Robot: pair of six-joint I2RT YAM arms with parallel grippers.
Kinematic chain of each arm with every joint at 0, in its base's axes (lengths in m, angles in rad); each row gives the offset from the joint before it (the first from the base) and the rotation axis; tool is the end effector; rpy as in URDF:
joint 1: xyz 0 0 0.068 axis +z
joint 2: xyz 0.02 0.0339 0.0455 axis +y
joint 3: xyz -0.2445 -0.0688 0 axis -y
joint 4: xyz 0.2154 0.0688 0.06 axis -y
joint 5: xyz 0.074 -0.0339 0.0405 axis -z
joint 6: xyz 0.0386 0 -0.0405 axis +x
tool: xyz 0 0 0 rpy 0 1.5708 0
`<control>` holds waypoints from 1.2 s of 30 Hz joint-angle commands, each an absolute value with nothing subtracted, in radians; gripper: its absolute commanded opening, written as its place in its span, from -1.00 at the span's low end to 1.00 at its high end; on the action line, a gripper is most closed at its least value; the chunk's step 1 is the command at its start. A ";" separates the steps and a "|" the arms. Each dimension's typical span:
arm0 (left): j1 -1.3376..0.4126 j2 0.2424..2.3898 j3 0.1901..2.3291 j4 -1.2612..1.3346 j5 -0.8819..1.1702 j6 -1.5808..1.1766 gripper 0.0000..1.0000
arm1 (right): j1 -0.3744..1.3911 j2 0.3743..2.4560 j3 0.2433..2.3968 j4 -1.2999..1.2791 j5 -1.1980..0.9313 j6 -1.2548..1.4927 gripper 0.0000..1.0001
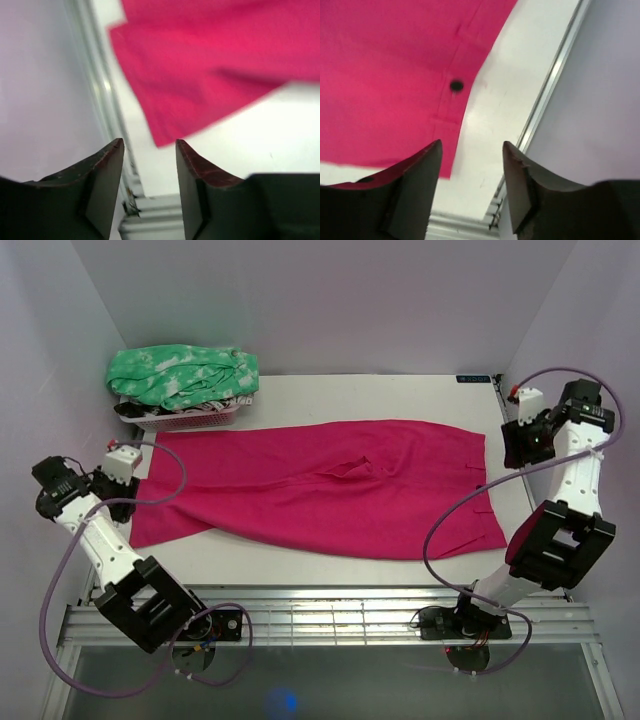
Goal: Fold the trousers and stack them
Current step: Flatten the trousers out
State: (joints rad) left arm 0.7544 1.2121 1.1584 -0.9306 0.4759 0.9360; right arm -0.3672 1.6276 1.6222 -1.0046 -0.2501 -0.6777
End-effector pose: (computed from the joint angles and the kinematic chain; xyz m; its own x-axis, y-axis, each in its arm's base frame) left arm 0.1669 0.1326 0.3006 -0.7013 0.3231 -0.6354 0.2372 0.9464 0.2194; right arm 0.2917 -0.1020 0.3221 -0.7568 -0.3598 -0.5457 -0.3203 0.9319 -0.1702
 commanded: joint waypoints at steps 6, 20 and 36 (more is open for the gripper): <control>0.845 1.279 0.936 -1.212 0.548 1.799 0.05 | -0.479 1.490 1.224 -1.218 -0.285 -1.349 0.10; 0.847 1.499 0.991 -1.130 0.528 1.944 -0.03 | -0.468 1.171 0.741 -1.020 -0.279 -1.884 0.01; 0.859 1.520 1.098 -1.273 0.673 1.778 0.23 | -0.472 1.108 0.534 -0.661 -0.169 -2.114 0.00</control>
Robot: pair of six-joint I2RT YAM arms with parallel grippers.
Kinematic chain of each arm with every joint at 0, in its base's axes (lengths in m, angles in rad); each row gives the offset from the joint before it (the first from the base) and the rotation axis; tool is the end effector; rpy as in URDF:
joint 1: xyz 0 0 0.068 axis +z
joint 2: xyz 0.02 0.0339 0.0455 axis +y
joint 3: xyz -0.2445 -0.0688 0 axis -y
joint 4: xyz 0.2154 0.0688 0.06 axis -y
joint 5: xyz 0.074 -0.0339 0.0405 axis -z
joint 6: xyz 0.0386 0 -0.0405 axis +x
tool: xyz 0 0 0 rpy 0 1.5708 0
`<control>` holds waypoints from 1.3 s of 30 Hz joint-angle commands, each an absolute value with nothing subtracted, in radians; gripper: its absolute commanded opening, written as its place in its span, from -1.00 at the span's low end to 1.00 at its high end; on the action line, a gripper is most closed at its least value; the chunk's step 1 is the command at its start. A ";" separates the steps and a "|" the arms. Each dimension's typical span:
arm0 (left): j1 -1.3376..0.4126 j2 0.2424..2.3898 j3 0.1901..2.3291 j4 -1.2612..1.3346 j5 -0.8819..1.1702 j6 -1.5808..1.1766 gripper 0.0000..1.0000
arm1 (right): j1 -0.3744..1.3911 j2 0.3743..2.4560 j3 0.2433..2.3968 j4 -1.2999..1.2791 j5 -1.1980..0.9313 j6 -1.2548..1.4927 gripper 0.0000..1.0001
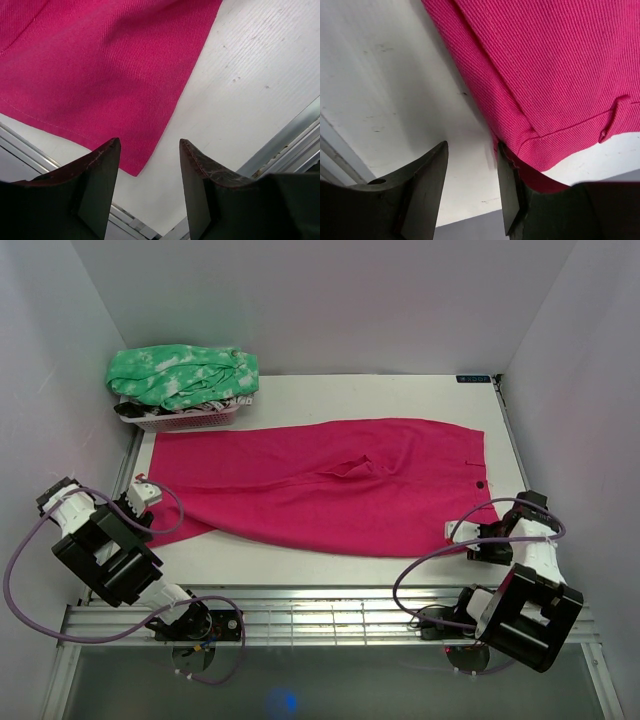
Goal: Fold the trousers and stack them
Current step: Flatten the trousers out
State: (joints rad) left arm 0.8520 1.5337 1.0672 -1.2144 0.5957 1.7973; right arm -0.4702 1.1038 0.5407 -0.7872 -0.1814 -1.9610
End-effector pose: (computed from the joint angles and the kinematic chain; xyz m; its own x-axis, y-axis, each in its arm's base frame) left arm 0.1603 0.1503 0.2092 -0.4996 0.6539 -0.5681 0.7868 0.6169 0.0182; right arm 0.1356 -0.0611 0.1583 -0.0487 -0.9956 -0.0796 -0.9606 0.0685 -0.2692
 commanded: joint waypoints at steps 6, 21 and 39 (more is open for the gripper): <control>0.858 1.502 1.103 -1.292 0.646 1.767 0.22 | -0.488 1.043 0.613 -0.765 -0.224 -2.143 -0.03; 0.859 1.534 1.186 -1.319 0.660 1.718 0.23 | -0.523 1.169 0.618 -0.684 -0.193 -2.264 0.05; 0.950 1.548 1.100 -1.206 0.555 2.146 0.11 | -0.523 1.227 0.540 -0.546 -0.198 -2.189 -0.85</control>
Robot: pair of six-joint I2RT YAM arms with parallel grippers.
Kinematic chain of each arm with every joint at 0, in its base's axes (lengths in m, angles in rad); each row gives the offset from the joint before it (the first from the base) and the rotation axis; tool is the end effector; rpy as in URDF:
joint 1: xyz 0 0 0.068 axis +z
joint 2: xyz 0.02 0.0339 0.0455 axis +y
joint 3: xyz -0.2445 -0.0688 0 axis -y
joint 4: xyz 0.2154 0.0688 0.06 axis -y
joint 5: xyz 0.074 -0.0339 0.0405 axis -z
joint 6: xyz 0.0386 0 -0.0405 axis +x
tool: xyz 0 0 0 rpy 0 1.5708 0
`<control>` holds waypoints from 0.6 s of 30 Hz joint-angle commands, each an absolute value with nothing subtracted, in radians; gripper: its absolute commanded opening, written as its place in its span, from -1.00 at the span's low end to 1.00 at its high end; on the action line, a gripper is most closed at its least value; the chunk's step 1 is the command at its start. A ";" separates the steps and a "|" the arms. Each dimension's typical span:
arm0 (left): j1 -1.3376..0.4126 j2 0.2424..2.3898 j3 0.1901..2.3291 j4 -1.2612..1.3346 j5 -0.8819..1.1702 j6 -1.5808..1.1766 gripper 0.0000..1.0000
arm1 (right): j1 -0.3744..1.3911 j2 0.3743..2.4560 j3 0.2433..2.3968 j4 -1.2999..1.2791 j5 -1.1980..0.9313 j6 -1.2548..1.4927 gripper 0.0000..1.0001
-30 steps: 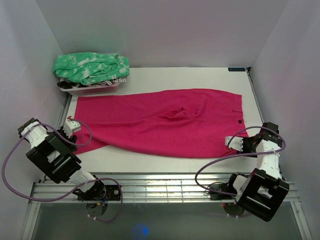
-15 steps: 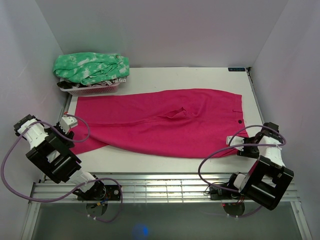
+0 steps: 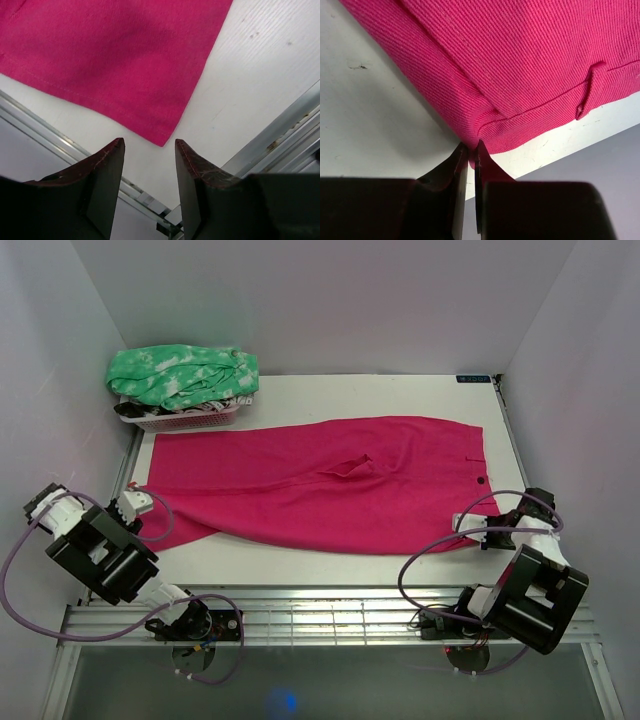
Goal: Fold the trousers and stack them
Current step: Flatten the trousers out
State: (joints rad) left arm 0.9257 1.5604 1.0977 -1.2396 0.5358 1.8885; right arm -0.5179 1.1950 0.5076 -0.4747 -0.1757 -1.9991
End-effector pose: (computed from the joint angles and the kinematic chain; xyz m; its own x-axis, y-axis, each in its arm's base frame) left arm 0.1498 0.1663 0.2093 -0.5047 0.6878 -0.5218 0.7935 0.6077 0.0335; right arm 0.1592 -0.0829 0.1479 -0.0574 -0.9982 0.0191 -0.9027 0.0437 -0.4281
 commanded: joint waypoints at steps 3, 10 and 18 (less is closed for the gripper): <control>0.950 1.565 1.095 -1.213 0.560 2.343 -0.09 | -0.520 1.243 0.617 -0.612 -0.203 -2.157 -0.84; 0.950 1.539 0.934 -1.108 0.422 2.508 -0.22 | -0.503 1.224 0.629 -0.664 -0.189 -2.126 -0.85; 0.950 1.520 0.850 -1.016 0.422 2.477 -0.16 | -0.500 1.264 0.683 -0.703 -0.186 -2.074 -0.85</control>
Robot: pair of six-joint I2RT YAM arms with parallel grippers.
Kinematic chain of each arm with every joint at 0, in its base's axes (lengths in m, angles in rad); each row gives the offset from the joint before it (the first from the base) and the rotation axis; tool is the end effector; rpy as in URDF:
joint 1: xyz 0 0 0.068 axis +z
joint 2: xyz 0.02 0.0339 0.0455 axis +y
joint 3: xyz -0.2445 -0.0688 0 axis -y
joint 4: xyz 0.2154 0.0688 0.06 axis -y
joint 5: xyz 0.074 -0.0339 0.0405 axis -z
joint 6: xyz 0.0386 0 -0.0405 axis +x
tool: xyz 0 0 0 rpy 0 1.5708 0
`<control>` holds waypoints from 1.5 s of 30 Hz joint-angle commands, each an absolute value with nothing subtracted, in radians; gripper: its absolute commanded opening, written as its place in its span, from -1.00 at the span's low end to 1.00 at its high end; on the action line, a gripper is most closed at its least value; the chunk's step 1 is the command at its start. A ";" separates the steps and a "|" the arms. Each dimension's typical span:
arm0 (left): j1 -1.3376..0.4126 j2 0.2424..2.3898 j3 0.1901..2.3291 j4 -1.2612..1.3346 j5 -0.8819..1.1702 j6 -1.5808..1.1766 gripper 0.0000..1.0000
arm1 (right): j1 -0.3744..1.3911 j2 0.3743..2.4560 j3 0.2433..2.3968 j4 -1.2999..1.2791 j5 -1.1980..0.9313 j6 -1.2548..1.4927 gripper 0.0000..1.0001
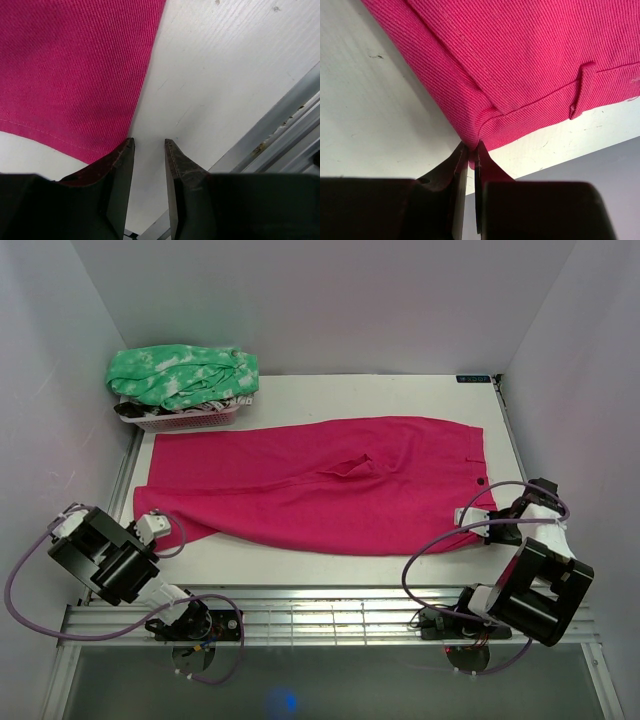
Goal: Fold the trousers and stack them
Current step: Flatten the trousers out
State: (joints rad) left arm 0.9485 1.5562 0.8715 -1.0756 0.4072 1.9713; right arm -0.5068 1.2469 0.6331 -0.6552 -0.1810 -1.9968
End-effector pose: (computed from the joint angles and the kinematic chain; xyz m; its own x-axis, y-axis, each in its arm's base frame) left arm 0.1294 0.1541 0.1607 -0.5039 0.7482 -0.4316 0.8350 0.5498 -0.0218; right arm 0.1661 -0.0843 0.1634 -0.0472 -0.9983 -0.0337 -0.9381 0.0559 -0.3417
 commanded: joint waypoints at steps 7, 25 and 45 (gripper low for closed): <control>0.950 1.508 0.833 -0.954 0.426 2.465 -0.14 | -0.500 1.292 0.712 -0.715 -0.184 -2.048 -0.84; 0.950 1.496 0.911 -1.045 0.485 2.499 -0.16 | -0.500 1.302 0.724 -0.729 -0.184 -2.037 -0.85; 0.985 1.500 0.791 -0.929 0.443 2.454 -1.00 | -0.517 1.319 0.793 -0.770 -0.187 -1.979 -0.84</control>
State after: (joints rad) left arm 0.9539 1.4849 0.7834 -0.8833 0.4629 1.9812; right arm -0.5037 1.3251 0.7376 -0.7311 -0.1761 -1.9862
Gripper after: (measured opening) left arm 0.016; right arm 0.108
